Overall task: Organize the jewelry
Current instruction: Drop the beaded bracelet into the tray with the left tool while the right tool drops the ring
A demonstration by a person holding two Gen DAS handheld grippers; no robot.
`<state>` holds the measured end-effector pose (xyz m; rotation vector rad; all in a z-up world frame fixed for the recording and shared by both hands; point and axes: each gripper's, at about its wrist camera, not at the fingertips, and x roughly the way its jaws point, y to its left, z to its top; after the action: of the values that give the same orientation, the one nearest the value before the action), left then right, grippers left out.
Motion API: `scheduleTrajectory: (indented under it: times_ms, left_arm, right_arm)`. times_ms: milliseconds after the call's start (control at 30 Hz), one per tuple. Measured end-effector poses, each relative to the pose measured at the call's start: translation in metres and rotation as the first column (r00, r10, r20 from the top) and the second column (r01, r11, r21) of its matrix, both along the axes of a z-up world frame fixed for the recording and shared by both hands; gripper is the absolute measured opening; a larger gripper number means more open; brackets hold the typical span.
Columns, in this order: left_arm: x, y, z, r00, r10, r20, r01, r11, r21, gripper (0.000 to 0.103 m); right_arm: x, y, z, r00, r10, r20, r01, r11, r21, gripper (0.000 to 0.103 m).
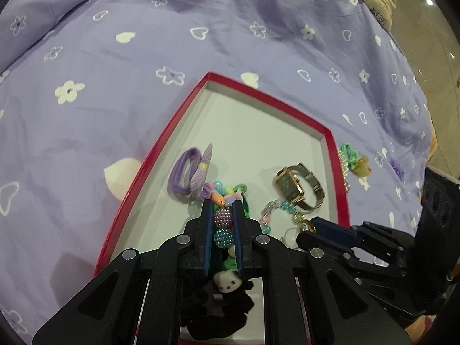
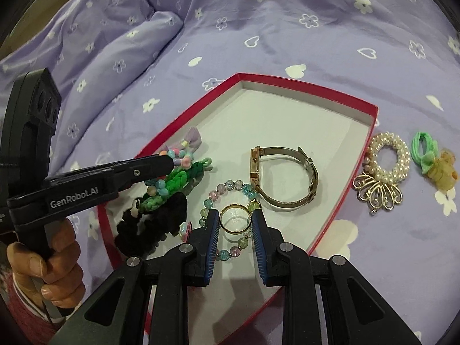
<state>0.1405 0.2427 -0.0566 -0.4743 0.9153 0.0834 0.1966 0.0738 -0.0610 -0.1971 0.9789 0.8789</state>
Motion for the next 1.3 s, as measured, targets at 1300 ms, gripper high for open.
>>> scheduleTrajectory:
  times_ms: [1300]
  left_arm:
    - [-0.009, -0.010, 0.033, 1.000, 0.012, 0.029, -0.012, 1.000, 0.020, 0.030]
  right_arm:
    - [-0.006, -0.036, 0.026, 0.998, -0.047, 0.035, 0.045, 0.997, 0.061, 0.032]
